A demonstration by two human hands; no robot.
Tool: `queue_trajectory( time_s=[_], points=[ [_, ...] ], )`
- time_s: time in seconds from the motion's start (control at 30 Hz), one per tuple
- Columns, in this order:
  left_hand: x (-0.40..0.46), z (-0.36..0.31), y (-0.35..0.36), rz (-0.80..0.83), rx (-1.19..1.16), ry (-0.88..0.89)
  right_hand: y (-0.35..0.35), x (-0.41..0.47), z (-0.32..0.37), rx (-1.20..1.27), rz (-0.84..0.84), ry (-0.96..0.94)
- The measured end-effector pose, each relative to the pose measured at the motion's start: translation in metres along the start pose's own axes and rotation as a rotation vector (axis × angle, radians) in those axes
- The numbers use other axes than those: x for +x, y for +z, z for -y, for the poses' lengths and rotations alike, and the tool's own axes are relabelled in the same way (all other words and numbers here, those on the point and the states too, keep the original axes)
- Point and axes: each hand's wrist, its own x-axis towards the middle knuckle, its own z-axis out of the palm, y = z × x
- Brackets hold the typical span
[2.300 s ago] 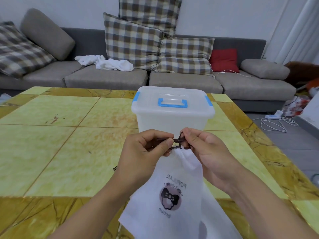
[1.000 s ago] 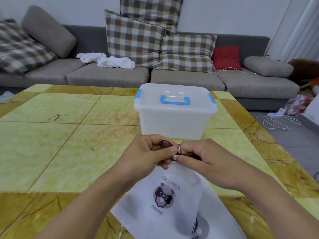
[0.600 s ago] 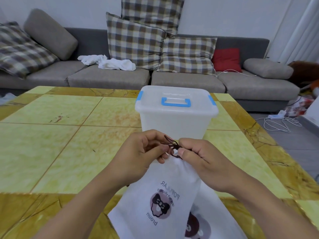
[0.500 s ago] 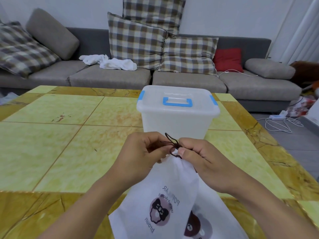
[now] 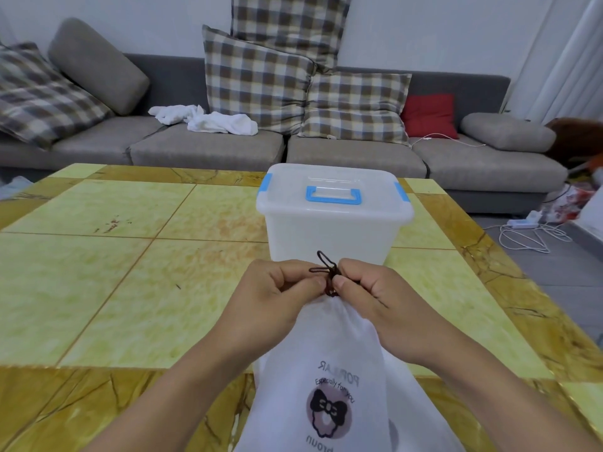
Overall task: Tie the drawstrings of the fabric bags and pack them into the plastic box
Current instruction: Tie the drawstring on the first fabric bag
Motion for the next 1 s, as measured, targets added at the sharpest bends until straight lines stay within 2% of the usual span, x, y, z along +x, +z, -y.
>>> queue_trajectory(
  time_s=[0.27,0.4,0.53,0.73,0.93,1.0],
  points=[
    [-0.001,0.0,0.007,-0.085,-0.05,-0.105,0.002,-0.002,-0.002,0.173,0.038,0.1],
    [0.0,0.002,0.005,-0.058,-0.055,-0.189,0.0,0.0,-0.003,0.271,0.051,0.154],
    [-0.002,0.0,0.004,0.054,-0.124,-0.279,0.004,0.002,-0.005,0.31,0.049,0.151],
    [-0.004,0.001,0.006,0.019,-0.072,-0.236,0.01,0.001,-0.003,0.38,0.077,0.139],
    [-0.004,-0.002,0.003,0.054,-0.092,-0.223,0.012,0.007,-0.002,0.454,0.077,0.328],
    [-0.005,-0.003,0.002,0.071,-0.11,-0.23,0.009,0.006,-0.003,0.412,0.096,0.264]
  ],
)
